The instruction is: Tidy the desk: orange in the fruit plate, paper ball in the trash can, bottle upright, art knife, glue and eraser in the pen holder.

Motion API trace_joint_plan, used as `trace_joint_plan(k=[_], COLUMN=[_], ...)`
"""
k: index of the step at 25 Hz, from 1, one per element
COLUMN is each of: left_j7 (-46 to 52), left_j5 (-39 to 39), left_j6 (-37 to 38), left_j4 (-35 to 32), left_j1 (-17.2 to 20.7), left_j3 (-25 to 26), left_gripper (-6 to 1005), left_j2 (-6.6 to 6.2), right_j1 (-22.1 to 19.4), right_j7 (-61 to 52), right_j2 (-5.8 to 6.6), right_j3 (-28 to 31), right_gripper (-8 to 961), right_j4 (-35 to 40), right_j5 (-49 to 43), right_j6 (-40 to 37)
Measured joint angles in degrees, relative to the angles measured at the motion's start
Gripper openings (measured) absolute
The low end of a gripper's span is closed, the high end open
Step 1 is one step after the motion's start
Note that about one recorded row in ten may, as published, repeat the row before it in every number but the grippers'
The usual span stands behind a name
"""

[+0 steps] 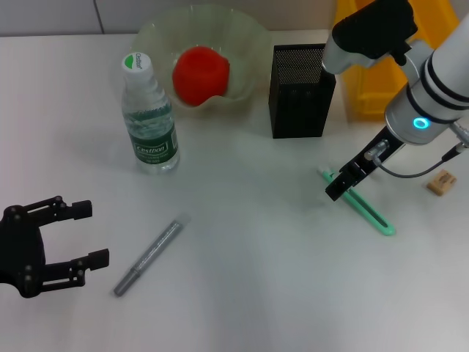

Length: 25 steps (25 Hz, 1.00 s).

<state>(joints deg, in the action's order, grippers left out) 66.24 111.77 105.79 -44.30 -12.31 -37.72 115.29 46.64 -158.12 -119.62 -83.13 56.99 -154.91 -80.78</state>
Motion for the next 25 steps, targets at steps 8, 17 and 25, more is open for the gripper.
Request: trace_joint_plan(k=[8,17,25], left_j7=[0.47,0.8,0.82], left_j5=[0.04,0.03,0.03], left_j6=[-0.67,-0.79,-0.86], left_j4=[0.05,-0.08,0.22], left_j1=[0.0,-0.03,-0.13], left_j3=[0.26,0.28,0.22], left_gripper=[801,801,801], left_j2=[0.25,0.35,0.46], right_j1=[0.2,0.28,0.07], right_j7=[-0.01,0.6,0.63], right_j2=[0.0,0.0,0.01], right_j3=[-0.77,-1.29,-0.78], right_gripper=[833,579,348], right_j4=[-0.92,-2.12,-3.11], right_j5=[0.01,0.01,0.0], right_j6=[0.96,0.96,1.35])
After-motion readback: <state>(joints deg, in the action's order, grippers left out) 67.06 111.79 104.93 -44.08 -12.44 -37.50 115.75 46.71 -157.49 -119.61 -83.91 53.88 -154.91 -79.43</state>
